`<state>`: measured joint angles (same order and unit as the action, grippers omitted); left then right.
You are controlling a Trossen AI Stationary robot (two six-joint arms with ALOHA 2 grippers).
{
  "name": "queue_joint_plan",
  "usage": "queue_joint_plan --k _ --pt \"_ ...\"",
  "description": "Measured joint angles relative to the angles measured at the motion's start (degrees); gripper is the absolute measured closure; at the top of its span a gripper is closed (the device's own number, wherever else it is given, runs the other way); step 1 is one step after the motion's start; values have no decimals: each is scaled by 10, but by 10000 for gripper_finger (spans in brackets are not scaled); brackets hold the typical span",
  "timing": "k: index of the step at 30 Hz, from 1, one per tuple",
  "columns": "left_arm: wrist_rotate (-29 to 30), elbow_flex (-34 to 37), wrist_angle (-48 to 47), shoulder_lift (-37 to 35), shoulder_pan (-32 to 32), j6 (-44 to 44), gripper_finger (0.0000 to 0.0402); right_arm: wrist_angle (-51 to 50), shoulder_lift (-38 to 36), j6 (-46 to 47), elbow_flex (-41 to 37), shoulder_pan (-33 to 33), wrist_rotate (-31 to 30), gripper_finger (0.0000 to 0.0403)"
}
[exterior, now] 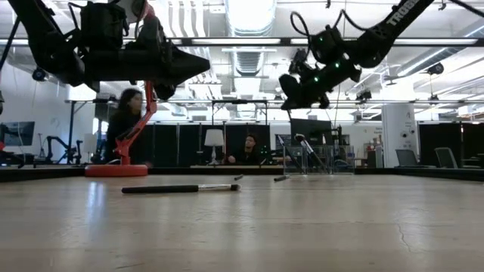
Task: Put items in baskets/containers
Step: Put the eyebrow brush into the transparent organizer
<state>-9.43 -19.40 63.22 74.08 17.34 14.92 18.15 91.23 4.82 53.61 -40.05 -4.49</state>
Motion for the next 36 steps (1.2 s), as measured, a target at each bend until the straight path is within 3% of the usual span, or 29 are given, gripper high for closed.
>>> queue_joint_plan --k 14,36 --pt "0 0 -14 0 0 1 360 -18 78 6 40 -43 -2 389" --pt "0 0 -24 0 0 1 360 -75 82 53 38 -34 2 369"
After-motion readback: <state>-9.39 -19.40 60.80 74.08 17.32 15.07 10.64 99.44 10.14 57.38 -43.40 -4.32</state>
